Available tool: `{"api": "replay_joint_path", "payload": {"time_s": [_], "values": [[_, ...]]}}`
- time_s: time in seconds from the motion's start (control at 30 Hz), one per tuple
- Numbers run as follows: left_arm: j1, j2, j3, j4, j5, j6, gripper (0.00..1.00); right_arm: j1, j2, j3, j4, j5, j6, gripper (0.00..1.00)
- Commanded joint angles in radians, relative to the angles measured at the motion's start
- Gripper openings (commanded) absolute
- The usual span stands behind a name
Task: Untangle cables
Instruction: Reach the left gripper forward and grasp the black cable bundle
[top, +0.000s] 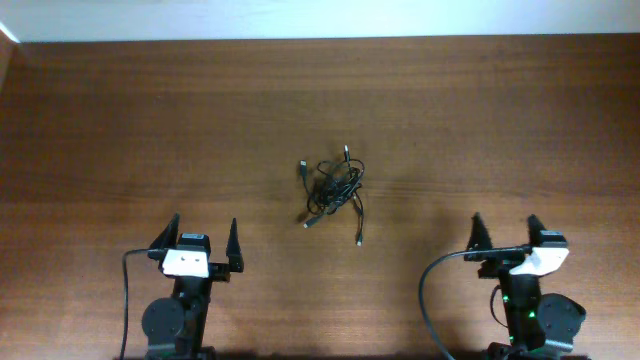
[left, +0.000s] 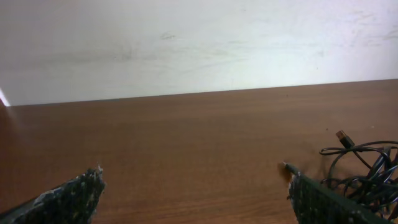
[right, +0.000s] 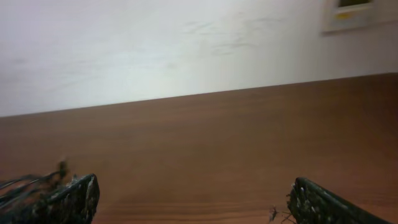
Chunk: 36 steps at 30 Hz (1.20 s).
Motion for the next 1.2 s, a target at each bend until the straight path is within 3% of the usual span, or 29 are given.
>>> {"api": "replay_joint_path", "payload": {"time_s": [0.0, 0.2, 0.47, 0.67, 1.0, 1.17], "values": [[-0.004, -0.006, -0.002, 0.003, -0.031, 0.016, 0.99, -0.08, -0.008, -0.005, -0.002, -0.006, 0.006, 0.99], [-0.004, -0.006, -0.002, 0.058, -0.021, 0.015, 0.99, -0.148, -0.008, -0.005, -0.004, -0.006, 0.006, 0.99], [-0.004, 0.005, 0.013, 0.094, 0.251, 0.016, 0.99, -0.148, -0.008, -0.005, -0.004, -0.006, 0.006, 0.99], [-0.004, 0.095, 0.12, 0.043, 0.268, 0.068, 0.99, -0.148, -0.008, -0.005, -0.004, -0.006, 0.006, 0.99], [-0.004, 0.616, 0.546, -0.055, 0.368, 0.095, 0.99, -0.148, -0.008, -0.005, -0.004, -0.006, 0.006, 0.99], [-0.005, 1.006, 0.999, -0.439, 0.371, 0.11, 0.99, -0.148, -0.008, -0.005, -0.004, -0.006, 0.006, 0.99]]}}
